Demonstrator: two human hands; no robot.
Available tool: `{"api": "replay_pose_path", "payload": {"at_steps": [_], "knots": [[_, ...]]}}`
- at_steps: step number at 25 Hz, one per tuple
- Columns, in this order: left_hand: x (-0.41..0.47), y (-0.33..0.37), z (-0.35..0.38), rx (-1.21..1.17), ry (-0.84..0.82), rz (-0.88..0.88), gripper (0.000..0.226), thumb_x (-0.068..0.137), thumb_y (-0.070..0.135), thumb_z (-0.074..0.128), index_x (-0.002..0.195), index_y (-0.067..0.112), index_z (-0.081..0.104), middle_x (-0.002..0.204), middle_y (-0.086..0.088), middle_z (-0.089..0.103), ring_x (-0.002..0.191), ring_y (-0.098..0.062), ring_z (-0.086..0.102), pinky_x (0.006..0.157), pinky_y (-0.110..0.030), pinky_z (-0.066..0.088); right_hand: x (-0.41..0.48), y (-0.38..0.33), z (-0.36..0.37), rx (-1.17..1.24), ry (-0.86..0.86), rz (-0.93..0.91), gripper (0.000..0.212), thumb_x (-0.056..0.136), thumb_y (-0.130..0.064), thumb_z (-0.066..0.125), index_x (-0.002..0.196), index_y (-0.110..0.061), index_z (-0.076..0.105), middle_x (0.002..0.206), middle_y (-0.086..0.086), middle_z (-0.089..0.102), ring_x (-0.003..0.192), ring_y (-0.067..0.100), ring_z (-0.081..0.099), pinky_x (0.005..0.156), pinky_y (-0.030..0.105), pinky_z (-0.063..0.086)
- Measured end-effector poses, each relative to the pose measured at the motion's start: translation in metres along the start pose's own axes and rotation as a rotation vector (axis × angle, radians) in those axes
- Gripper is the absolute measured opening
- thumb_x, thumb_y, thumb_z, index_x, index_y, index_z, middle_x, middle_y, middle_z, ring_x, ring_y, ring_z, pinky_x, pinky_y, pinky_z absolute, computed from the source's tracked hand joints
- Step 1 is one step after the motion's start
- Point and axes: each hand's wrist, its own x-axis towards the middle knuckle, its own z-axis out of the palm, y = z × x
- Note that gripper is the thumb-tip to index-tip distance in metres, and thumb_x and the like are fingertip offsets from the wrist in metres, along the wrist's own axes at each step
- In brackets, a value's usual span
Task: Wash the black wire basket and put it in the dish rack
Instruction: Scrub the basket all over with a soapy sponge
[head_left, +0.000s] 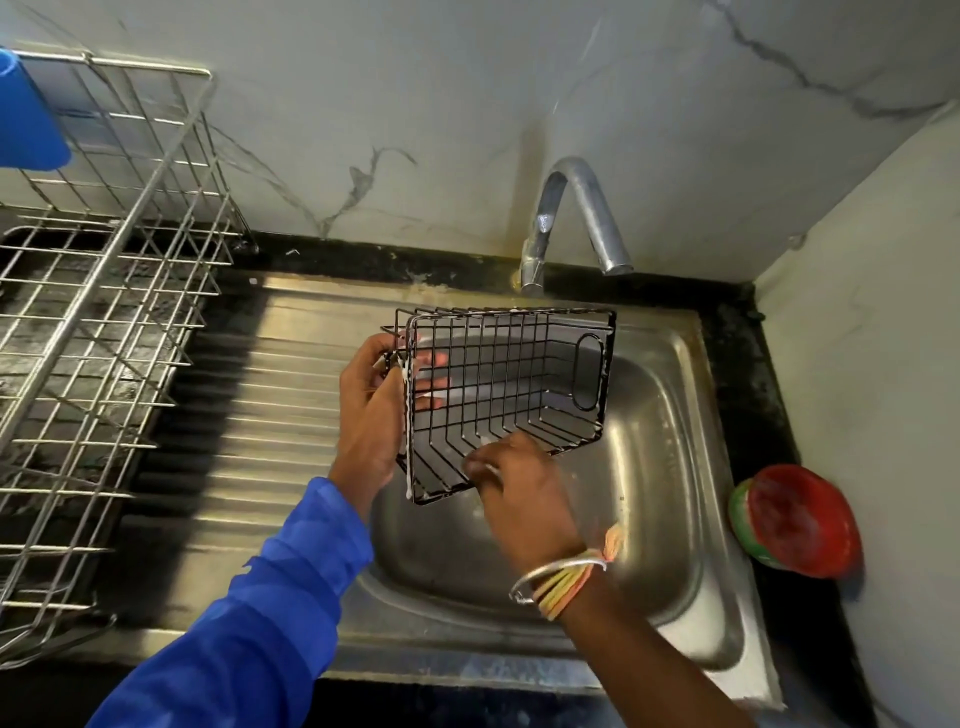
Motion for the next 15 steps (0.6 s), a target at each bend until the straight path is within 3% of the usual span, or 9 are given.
{"api": "replay_pose_path", "payload": {"at_steps": [5, 9, 12, 15], "knots": [[0.003, 0.004, -0.006, 0.019, 0.017, -0.005, 0.021, 0.099, 0.001, 0.055, 0.119, -0.005, 0.057, 0.098, -0.01, 0.077, 0.084, -0.028, 0.076, 0.072, -0.042, 0.064, 0.036, 0.055, -0.037, -0.101, 0.084, 0.136, 0.02, 0.09, -0.005, 0.059, 0.093, -0.017, 0.074, 0.103, 0.006, 0.065, 0.085, 0.013, 0.062, 0.075, 0.019, 0.047], [0.007, 0.001, 0.004, 0.043, 0.008, 0.006, 0.015, 0.101, 0.001, 0.054, 0.115, 0.001, 0.059, 0.101, -0.009, 0.077, 0.088, -0.029, 0.076, 0.072, -0.04, 0.064, 0.024, 0.01, -0.021, -0.054, -0.064, 0.056, 0.016, 0.094, -0.011, 0.056, 0.1, -0.013, 0.07, 0.104, 0.005, 0.065, 0.096, 0.018, 0.062, 0.084, 0.027, 0.051], [0.006, -0.003, 0.011, 0.06, -0.011, 0.015, 0.017, 0.101, -0.001, 0.053, 0.117, -0.003, 0.057, 0.098, -0.005, 0.077, 0.088, -0.025, 0.076, 0.072, -0.037, 0.063, -0.003, -0.031, -0.007, 0.089, -0.113, -0.083, 0.014, 0.095, -0.016, 0.057, 0.1, -0.014, 0.069, 0.099, -0.001, 0.062, 0.088, 0.007, 0.056, 0.075, 0.01, 0.045], [0.007, -0.005, 0.009, 0.036, -0.025, 0.006, 0.019, 0.101, 0.001, 0.055, 0.12, -0.003, 0.056, 0.104, -0.012, 0.077, 0.094, -0.032, 0.075, 0.076, -0.043, 0.063, 0.015, -0.001, -0.024, 0.024, -0.109, -0.015, 0.012, 0.091, -0.014, 0.062, 0.098, -0.017, 0.072, 0.092, -0.008, 0.063, 0.084, 0.005, 0.058, 0.081, 0.019, 0.051]]}}
